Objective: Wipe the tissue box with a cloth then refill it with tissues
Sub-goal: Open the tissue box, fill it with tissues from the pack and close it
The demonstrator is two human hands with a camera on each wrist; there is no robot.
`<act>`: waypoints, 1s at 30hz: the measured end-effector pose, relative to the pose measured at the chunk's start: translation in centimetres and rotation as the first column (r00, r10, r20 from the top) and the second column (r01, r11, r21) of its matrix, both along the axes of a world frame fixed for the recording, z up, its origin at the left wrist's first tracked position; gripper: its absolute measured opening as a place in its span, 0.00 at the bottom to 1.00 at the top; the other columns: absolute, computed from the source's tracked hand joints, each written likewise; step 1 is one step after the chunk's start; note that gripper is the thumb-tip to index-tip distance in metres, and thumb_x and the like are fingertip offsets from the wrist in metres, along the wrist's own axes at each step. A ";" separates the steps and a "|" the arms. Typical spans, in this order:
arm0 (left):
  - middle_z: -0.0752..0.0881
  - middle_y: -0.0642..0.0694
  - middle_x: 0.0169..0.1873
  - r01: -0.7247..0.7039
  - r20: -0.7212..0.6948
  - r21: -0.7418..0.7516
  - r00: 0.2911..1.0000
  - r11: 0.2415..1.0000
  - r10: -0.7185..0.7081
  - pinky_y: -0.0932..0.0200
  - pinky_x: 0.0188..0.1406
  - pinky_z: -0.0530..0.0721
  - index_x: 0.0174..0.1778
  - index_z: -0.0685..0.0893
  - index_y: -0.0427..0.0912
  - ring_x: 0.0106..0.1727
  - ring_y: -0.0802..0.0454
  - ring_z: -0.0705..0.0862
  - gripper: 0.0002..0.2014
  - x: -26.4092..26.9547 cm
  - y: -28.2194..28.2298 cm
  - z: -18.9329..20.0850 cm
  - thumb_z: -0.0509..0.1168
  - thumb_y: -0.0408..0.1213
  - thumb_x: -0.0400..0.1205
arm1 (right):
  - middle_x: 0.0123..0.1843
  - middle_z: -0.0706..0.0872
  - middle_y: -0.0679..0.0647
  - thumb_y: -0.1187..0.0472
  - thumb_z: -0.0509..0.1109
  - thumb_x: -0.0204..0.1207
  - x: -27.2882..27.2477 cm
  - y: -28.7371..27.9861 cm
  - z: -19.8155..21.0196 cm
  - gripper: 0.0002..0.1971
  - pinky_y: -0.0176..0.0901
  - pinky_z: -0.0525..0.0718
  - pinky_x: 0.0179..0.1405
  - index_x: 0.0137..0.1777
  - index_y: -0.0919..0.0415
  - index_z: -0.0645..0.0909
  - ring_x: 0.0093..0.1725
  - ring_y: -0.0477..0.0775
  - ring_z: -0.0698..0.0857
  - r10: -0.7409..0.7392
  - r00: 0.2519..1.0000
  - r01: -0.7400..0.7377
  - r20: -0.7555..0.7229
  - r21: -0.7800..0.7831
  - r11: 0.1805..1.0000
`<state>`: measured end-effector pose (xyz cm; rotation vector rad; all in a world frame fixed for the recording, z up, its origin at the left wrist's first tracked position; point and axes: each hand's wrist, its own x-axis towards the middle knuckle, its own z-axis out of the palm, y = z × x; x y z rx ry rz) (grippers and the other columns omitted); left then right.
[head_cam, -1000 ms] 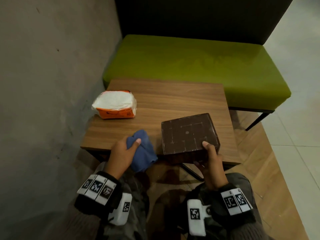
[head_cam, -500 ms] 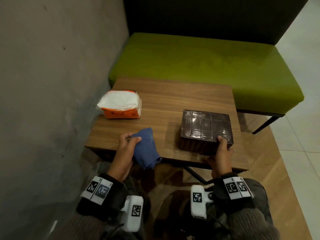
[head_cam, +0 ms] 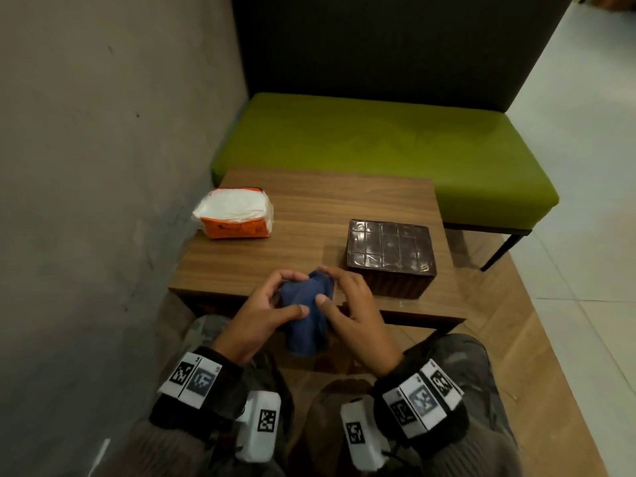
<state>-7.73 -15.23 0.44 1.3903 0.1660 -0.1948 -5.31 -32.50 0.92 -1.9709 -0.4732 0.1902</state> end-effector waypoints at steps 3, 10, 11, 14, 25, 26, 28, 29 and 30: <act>0.83 0.45 0.60 0.046 0.103 -0.042 0.994 0.998 -0.042 0.61 0.56 0.83 0.55 0.79 0.44 0.64 0.52 0.82 0.24 -0.9 0.4 0.3 0.75 0.31 0.64 | 0.68 0.72 0.49 0.53 0.66 0.81 0.4 -0.3 0.0 0.24 0.31 0.70 0.67 0.76 0.50 0.69 0.70 0.45 0.71 0.000 0.999 -0.002 -0.052 -0.046 0.999; 0.85 0.43 0.56 0.191 0.040 -0.012 0.981 0.982 -0.190 0.60 0.53 0.83 0.58 0.74 0.45 0.61 0.48 0.84 0.30 -1.9 0.8 0.6 0.80 0.35 0.63 | 0.56 0.88 0.66 0.64 0.71 0.77 0.0 -1.1 1.6 0.08 0.55 0.83 0.60 0.55 0.62 0.82 0.57 0.62 0.87 -0.056 0.906 0.174 -0.419 0.250 0.952; 0.87 0.43 0.55 0.189 -0.031 -0.042 0.981 0.981 -0.190 0.59 0.51 0.83 0.61 0.74 0.47 0.59 0.48 0.85 0.34 -1.9 0.8 0.6 0.81 0.42 0.61 | 0.55 0.87 0.67 0.67 0.70 0.77 -0.1 -1.3 2.0 0.06 0.52 0.83 0.58 0.54 0.63 0.82 0.56 0.60 0.87 -0.043 0.907 0.175 -0.418 0.284 0.943; 0.83 0.43 0.63 0.145 -0.206 -0.037 0.967 0.989 -0.150 0.50 0.61 0.81 0.66 0.74 0.52 0.62 0.47 0.83 0.33 -2.0 0.6 0.2 0.71 0.59 0.67 | 0.53 0.87 0.58 0.68 0.67 0.79 -0.3 -1.9 3.0 0.07 0.47 0.83 0.56 0.54 0.60 0.79 0.54 0.53 0.86 0.036 0.921 0.107 -0.388 0.342 0.934; 0.81 0.41 0.67 -0.107 -0.204 -0.336 0.978 0.936 0.038 0.50 0.59 0.84 0.73 0.70 0.46 0.65 0.45 0.83 0.36 -2.2 -0.2 0.4 0.74 0.49 0.70 | 0.56 0.86 0.53 0.70 0.69 0.77 -0.3 -3.6 3.9 0.15 0.36 0.85 0.52 0.61 0.58 0.75 0.56 0.44 0.87 -0.005 0.975 0.075 -0.224 0.303 0.950; 0.80 0.41 0.68 -0.132 -0.217 -0.356 0.974 0.925 0.055 0.48 0.59 0.83 0.73 0.68 0.49 0.65 0.45 0.82 0.35 -2.0 -0.1 0.5 0.73 0.47 0.71 | 0.56 0.86 0.52 0.70 0.69 0.77 -0.3 -3.6 3.8 0.15 0.37 0.85 0.52 0.61 0.58 0.74 0.56 0.43 0.87 -0.020 0.978 0.085 -0.209 0.306 0.948; 0.78 0.41 0.68 -0.123 -0.257 -0.431 0.966 0.894 0.009 0.43 0.55 0.85 0.74 0.64 0.58 0.65 0.41 0.82 0.45 -1.9 0.0 0.4 0.80 0.48 0.63 | 0.57 0.87 0.55 0.70 0.68 0.78 -0.5 -3.5 3.6 0.16 0.44 0.86 0.56 0.62 0.57 0.75 0.57 0.48 0.88 -0.052 0.977 0.121 -0.209 0.332 0.935; 0.78 0.41 0.67 -0.120 -0.276 -0.458 0.961 0.881 -0.012 0.43 0.52 0.86 0.75 0.61 0.62 0.65 0.41 0.81 0.53 -1.9 -0.2 0.5 0.84 0.45 0.57 | 0.58 0.86 0.58 0.70 0.67 0.78 -0.6 -3.4 3.6 0.15 0.49 0.86 0.58 0.62 0.56 0.75 0.58 0.52 0.87 -0.069 0.976 0.140 -0.209 0.345 0.928; 0.79 0.40 0.66 -0.125 -0.286 -0.469 0.958 0.874 -0.017 0.44 0.51 0.86 0.77 0.56 0.63 0.64 0.41 0.81 0.59 -2.0 -0.4 0.5 0.85 0.39 0.55 | 0.58 0.86 0.60 0.70 0.67 0.79 -0.6 -3.3 3.5 0.15 0.53 0.85 0.59 0.62 0.55 0.75 0.59 0.55 0.87 -0.079 0.975 0.149 -0.206 0.353 0.924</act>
